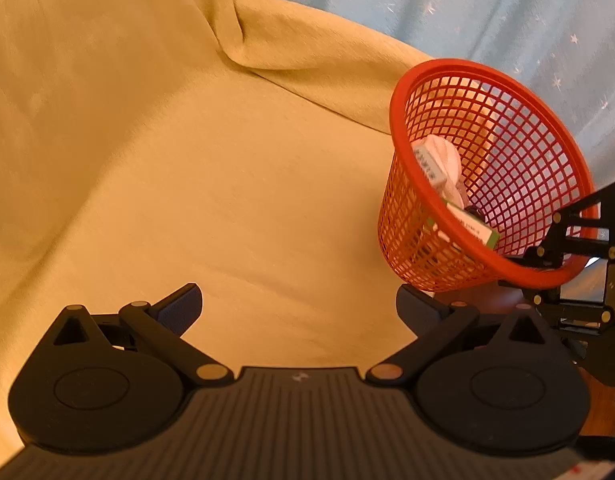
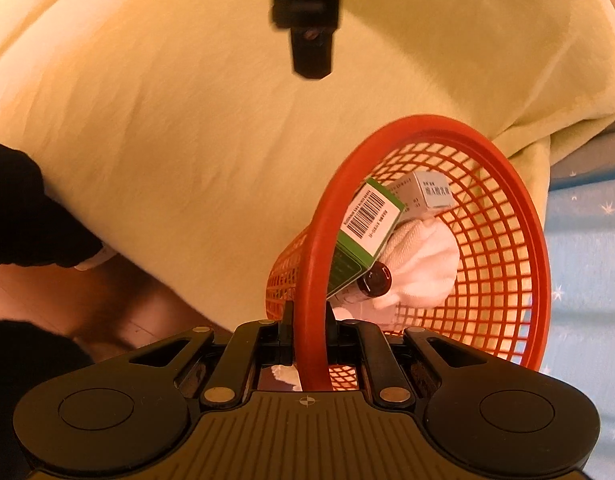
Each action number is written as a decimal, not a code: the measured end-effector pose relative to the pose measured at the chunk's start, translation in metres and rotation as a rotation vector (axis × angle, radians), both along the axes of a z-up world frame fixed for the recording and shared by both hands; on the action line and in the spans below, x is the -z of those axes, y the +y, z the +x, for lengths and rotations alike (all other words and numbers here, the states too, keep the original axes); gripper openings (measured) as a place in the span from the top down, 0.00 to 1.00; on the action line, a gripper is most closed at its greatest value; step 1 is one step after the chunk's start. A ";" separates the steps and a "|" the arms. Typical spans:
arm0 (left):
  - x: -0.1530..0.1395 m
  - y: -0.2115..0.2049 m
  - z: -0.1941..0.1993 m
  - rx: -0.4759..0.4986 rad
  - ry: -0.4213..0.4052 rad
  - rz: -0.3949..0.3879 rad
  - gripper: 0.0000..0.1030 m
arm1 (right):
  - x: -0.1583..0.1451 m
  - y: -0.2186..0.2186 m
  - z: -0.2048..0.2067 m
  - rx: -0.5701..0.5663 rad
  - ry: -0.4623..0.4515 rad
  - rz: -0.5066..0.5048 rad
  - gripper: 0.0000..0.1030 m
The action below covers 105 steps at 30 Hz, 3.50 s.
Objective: Organize objects
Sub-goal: 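Withdraw the open left tool from the wastebasket, then lower the wastebasket toward the floor with the right tool, then set the wastebasket on the floor and open the right tool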
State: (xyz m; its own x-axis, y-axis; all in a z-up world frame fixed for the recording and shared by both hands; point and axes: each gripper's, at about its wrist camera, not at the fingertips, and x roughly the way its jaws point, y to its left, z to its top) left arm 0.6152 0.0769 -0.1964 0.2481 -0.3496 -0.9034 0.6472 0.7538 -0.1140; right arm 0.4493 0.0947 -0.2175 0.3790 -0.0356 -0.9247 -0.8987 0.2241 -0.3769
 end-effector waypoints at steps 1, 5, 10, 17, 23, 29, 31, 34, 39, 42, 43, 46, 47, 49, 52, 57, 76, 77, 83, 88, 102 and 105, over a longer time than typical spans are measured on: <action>0.001 -0.003 -0.009 -0.009 0.001 0.003 0.02 | 0.001 -0.005 -0.004 -0.001 0.002 0.003 0.94; 0.003 -0.017 -0.043 -0.058 0.002 0.014 0.02 | 0.003 -0.034 -0.023 -0.024 0.003 0.021 0.94; 0.004 -0.039 -0.093 -0.150 -0.013 0.023 0.02 | 0.007 -0.078 -0.050 -0.100 -0.008 0.038 0.94; 0.005 -0.075 -0.167 -0.256 -0.012 0.018 0.02 | 0.018 -0.144 -0.099 -0.227 -0.008 0.015 0.94; 0.016 -0.097 -0.214 -0.279 0.024 0.008 0.01 | 0.030 -0.182 -0.136 -0.239 0.020 -0.016 0.94; 0.038 -0.108 -0.239 -0.253 0.036 0.002 0.01 | 0.046 -0.200 -0.156 -0.188 0.024 -0.033 0.94; 0.048 -0.111 -0.247 -0.230 0.033 0.000 0.01 | 0.053 -0.202 -0.160 -0.165 0.017 -0.030 0.94; 0.064 -0.112 -0.253 -0.202 0.024 0.001 0.01 | 0.071 -0.207 -0.166 -0.149 0.008 -0.037 0.94; 0.096 -0.116 -0.260 -0.194 0.031 0.000 0.02 | 0.101 -0.214 -0.163 -0.126 0.015 -0.042 0.94; 0.118 -0.122 -0.264 -0.203 0.040 0.003 0.02 | 0.121 -0.223 -0.160 -0.134 0.023 -0.043 0.94; 0.126 -0.125 -0.265 -0.208 0.038 0.006 0.02 | 0.129 -0.225 -0.159 -0.143 0.026 -0.040 0.94; 0.150 -0.134 -0.269 -0.227 0.034 0.018 0.01 | 0.157 -0.234 -0.156 -0.175 0.036 -0.025 0.94; 0.159 -0.137 -0.270 -0.235 0.028 0.018 0.01 | 0.168 -0.237 -0.155 -0.188 0.038 -0.017 0.94; 0.178 -0.143 -0.272 -0.254 0.025 0.021 0.01 | 0.191 -0.245 -0.151 -0.212 0.043 -0.008 0.94; 0.211 -0.151 -0.274 -0.282 0.015 0.027 0.01 | 0.232 -0.252 -0.141 -0.241 0.044 0.001 0.94; 0.270 -0.162 -0.278 -0.317 -0.003 0.030 0.01 | 0.304 -0.260 -0.128 -0.251 0.038 0.014 0.94; 0.429 -0.181 -0.284 -0.326 -0.018 0.054 0.01 | 0.479 -0.274 -0.119 -0.202 0.029 0.040 0.92; 0.427 -0.180 -0.283 -0.327 -0.021 0.052 0.01 | 0.482 -0.274 -0.119 -0.203 0.030 0.043 0.92; 0.439 -0.183 -0.277 -0.325 -0.033 0.050 0.01 | 0.493 -0.270 -0.123 -0.203 0.020 0.066 0.92; 0.438 -0.183 -0.280 -0.334 -0.031 0.055 0.01 | 0.499 -0.263 -0.125 -0.226 -0.006 0.084 0.92; 0.428 -0.183 -0.288 -0.346 -0.038 0.043 0.02 | 0.489 -0.267 -0.135 -0.250 -0.011 0.110 0.31; 0.423 -0.182 -0.292 -0.352 -0.034 0.038 0.02 | 0.481 -0.269 -0.138 -0.241 -0.011 0.118 0.31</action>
State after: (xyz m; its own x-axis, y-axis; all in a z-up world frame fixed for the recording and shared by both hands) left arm 0.3229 -0.1046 -0.6191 0.3773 -0.2033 -0.9035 0.3497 0.9347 -0.0643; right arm 0.3113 -0.1743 -0.6987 0.3733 0.1642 -0.9131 -0.9275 0.0474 -0.3707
